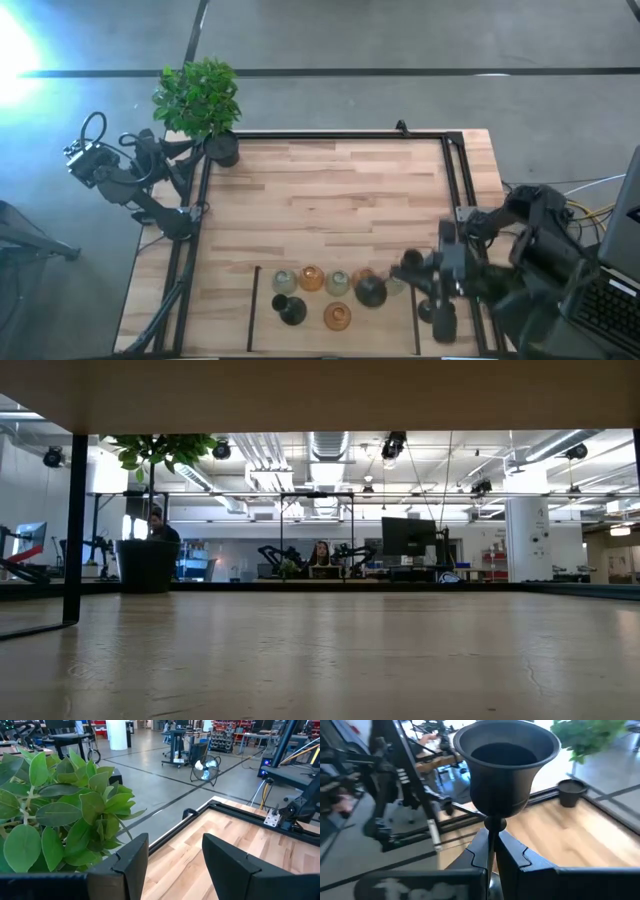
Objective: Pick & Place candle stick holders
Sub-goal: Put the top black candle holder on the shelf
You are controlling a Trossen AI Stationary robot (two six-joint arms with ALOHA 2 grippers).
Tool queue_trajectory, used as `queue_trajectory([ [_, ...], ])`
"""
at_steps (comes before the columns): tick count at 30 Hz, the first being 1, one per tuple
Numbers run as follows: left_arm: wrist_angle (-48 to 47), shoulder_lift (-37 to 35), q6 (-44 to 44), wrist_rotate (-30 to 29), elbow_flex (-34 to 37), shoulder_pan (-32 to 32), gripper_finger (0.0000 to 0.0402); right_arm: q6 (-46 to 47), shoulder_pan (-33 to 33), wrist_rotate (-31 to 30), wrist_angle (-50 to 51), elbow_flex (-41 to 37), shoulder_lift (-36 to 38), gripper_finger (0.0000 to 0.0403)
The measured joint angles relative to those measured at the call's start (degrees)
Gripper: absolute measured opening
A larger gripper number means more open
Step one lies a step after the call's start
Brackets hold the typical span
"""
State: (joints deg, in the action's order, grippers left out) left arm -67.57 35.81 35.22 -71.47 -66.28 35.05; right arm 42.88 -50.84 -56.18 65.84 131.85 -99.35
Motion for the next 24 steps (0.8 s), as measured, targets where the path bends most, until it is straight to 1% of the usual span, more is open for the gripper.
queue_trajectory([
  [2,0.0,0.0,0.0,0.0,0.0,0.0,0.0190,0.9,-1.5,-0.2,-0.1,2.9,-3.0,0.0009],
  [5,0.0,0.0,0.0,0.0,0.0,0.0,0.0190,4.0,-3.3,-0.1,-1.5,2.4,-5.8,0.0010],
  [8,0.0,0.0,0.3,0.1,0.0,0.0,0.0190,11.6,-5.0,-1.3,2.2,2.0,-8.7,0.0010],
  [12,0.0,0.0,1.4,0.1,0.0,0.0,0.0190,20.8,-7.3,-7.3,6.7,2.0,-12.3,0.0010],
  [14,0.0,0.0,1.5,0.1,0.0,0.0,0.0190,24.4,-7.9,-8.3,8.9,2.0,-13.8,0.0010],
  [16,0.0,0.0,1.5,0.1,0.0,0.0,0.0190,27.6,-7.9,-8.0,11.2,2.0,-14.9,0.0010],
  [20,0.0,0.0,1.5,0.1,0.0,0.0,0.0190,30.5,-7.7,-7.9,14.3,1.9,-16.8,0.0010],
  [24,0.0,0.0,1.5,0.1,0.0,0.0,0.0190,29.2,-7.7,-7.6,14.9,1.9,-17.5,0.0010],
])
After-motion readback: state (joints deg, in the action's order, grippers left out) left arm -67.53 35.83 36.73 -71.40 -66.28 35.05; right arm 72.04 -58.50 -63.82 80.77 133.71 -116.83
